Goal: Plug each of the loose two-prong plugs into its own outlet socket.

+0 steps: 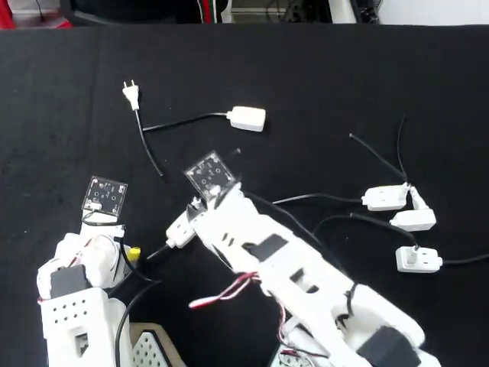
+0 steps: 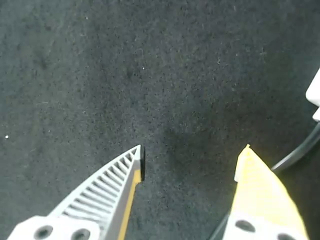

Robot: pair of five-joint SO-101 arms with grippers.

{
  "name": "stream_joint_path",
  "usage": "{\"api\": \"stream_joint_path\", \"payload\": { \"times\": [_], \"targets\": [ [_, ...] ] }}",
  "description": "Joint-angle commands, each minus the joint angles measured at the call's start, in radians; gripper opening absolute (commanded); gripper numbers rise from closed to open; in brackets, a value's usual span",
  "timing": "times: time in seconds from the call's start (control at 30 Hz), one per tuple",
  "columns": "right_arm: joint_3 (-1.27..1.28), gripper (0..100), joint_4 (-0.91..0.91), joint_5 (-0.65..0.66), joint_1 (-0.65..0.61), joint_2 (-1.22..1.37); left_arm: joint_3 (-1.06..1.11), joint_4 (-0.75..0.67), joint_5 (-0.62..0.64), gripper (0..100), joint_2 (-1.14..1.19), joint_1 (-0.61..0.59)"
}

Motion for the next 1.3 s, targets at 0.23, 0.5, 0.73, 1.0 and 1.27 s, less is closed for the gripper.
{"api": "stream_joint_path", "payload": {
  "times": [0.23,0.5,0.73,1.0,1.27],
  "targets": [
    [-0.068,1.1,0.012,0.002,-0.018,0.016,-0.007,0.000,-0.043,30,-0.008,-0.007],
    [-0.062,1.1,0.038,0.002,-0.061,0.016,-0.007,0.000,-0.044,30,-0.008,-0.007],
    [-0.061,1.1,0.037,0.008,-0.055,0.024,-0.007,0.002,-0.044,30,-0.008,-0.007],
    [-0.021,1.1,0.037,0.008,-0.060,0.024,-0.007,0.002,-0.044,30,-0.008,-0.007],
    [-0.012,1.1,0.035,0.002,-0.141,0.081,-0.007,0.002,-0.044,30,-0.008,-0.007]
  ]
}}
